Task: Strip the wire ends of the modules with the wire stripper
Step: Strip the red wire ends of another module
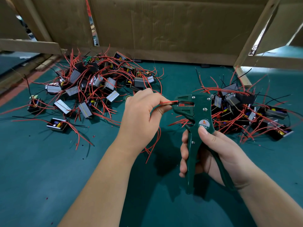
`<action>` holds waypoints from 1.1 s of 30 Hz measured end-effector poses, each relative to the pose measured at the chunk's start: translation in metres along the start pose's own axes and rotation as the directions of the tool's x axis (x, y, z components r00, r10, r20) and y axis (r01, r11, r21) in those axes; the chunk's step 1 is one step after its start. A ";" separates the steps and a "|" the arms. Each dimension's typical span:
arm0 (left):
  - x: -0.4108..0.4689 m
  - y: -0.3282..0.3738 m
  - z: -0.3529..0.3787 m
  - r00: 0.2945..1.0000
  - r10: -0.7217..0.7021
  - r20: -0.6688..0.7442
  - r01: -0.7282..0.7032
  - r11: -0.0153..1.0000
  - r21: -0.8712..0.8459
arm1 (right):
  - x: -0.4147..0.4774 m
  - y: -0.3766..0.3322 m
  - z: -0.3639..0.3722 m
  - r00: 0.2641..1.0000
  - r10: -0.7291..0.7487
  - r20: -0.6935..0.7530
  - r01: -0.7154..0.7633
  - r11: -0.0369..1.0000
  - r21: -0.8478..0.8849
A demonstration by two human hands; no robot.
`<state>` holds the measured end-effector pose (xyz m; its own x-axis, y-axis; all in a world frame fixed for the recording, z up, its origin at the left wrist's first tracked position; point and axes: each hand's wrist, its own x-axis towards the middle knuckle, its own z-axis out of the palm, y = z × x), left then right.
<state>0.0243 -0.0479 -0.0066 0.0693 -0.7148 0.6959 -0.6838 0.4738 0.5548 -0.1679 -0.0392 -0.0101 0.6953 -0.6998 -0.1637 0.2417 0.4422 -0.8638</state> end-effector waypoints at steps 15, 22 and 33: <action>0.000 -0.003 0.000 1.000 0.014 -0.011 -0.014 0.999 0.044 | 0.000 0.002 0.001 1.000 0.001 -0.019 -0.002 1.000 -0.024; 0.001 0.000 0.000 1.000 -0.010 0.013 0.010 0.999 0.048 | 0.002 0.007 0.007 0.991 0.002 -0.134 -0.009 0.999 -0.051; -0.003 0.012 0.003 0.944 -0.228 0.240 0.251 0.966 -0.068 | 0.006 0.001 0.006 0.970 -0.030 -0.240 0.076 0.980 0.186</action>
<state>0.0138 -0.0415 -0.0038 0.0473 -0.9058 0.4210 -0.5933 0.3136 0.7414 -0.1595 -0.0393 -0.0085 0.5048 -0.8269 -0.2478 0.4156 0.4844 -0.7698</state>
